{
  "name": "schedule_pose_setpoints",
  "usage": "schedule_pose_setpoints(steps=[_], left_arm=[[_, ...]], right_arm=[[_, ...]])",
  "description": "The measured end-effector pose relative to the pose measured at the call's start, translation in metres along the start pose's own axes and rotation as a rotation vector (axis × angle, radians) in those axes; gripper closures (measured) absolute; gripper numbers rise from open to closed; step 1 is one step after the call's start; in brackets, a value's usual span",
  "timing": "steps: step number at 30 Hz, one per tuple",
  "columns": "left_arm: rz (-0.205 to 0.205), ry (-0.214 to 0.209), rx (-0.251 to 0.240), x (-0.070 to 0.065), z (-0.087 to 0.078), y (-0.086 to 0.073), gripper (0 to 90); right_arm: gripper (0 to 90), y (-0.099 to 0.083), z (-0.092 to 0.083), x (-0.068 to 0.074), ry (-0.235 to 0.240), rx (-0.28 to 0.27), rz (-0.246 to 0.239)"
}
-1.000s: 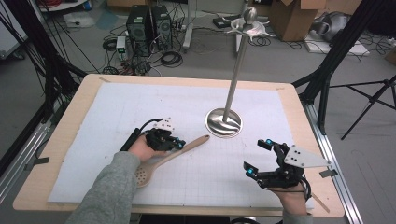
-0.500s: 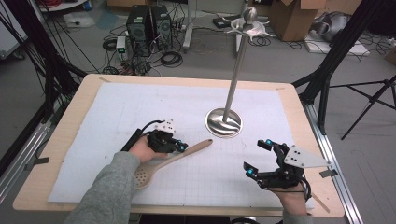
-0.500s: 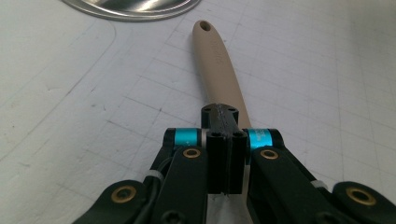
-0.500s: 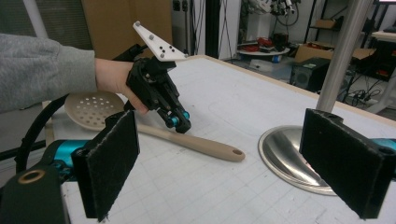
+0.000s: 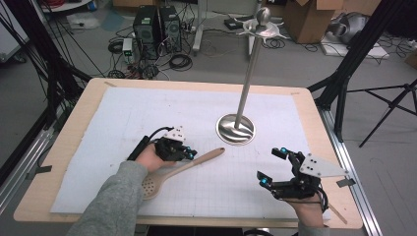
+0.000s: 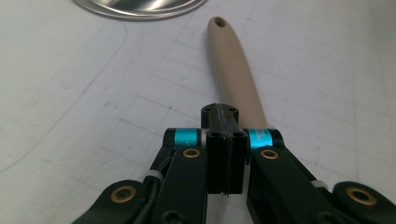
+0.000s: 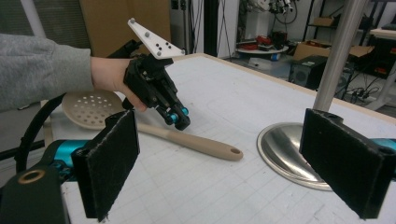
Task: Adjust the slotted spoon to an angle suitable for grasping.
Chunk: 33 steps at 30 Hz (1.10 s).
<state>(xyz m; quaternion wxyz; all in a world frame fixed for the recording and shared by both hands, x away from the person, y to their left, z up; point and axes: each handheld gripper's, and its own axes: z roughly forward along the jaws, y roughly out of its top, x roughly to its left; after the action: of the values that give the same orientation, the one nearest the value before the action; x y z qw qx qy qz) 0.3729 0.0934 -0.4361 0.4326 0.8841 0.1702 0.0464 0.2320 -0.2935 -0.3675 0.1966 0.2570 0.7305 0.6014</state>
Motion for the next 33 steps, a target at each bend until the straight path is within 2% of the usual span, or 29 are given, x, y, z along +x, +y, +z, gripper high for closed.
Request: schedule_pose_setpoints(steps=[2, 5, 8, 11, 18, 19, 20, 21, 23, 25, 29, 33], left_arm=[[0.0, 0.014, -0.001, 0.0, -0.002, 0.001, 89.4], [-0.014, 0.046, -0.039, -0.001, -0.012, 0.004, 89.1], [-0.02, 0.053, -0.044, -0.002, -0.019, 0.007, 86.1], [-0.041, 0.06, -0.045, -0.007, -0.029, 0.013, 75.0], [-0.05, 0.073, -0.047, -0.018, -0.038, 0.021, 37.8], [-0.061, 0.084, -0.047, -0.022, -0.041, 0.023, 30.0], [-0.061, 0.084, -0.047, -0.022, -0.041, 0.023, 26.4], [-0.106, 0.081, -0.043, -0.025, -0.042, 0.025, 23.4], [-0.147, 0.137, -0.005, -0.03, -0.041, 0.026, 23.0], [-0.163, 0.158, 0.004, -0.033, -0.041, 0.024, 23.5], [-0.168, 0.161, 0.002, -0.034, -0.043, 0.019, 23.0], [-0.165, 0.133, -0.011, -0.037, -0.048, 0.018, 21.1]], right_arm=[[11.0, 0.0, -0.001, 0.0, -0.002, -0.002, 0.0], [11.0, 0.0, -0.002, -0.001, -0.005, -0.003, 0.003], [11.0, 0.0, -0.002, -0.001, -0.006, -0.005, 0.005], [11.0, 0.0, -0.002, 0.0, -0.003, -0.001, 0.007], [10.9, 0.0, 0.0, 0.0, -0.008, -0.001, 0.008], [10.9, 0.0, 0.0, 0.0, -0.009, -0.001, 0.007], [10.9, 0.0, 0.0, 0.0, -0.009, -0.001, 0.007], [11.0, 0.0, 0.0, 0.0, -0.008, -0.003, 0.006], [10.9, 0.0, 0.0, 0.0, -0.005, -0.006, 0.005], [11.0, 0.0, 0.0, 0.0, -0.005, -0.005, 0.005], [10.9, 0.001, -0.001, 0.001, -0.005, -0.003, 0.008], [11.0, 0.0, 0.001, 0.0, 0.001, 0.0, 0.003]])
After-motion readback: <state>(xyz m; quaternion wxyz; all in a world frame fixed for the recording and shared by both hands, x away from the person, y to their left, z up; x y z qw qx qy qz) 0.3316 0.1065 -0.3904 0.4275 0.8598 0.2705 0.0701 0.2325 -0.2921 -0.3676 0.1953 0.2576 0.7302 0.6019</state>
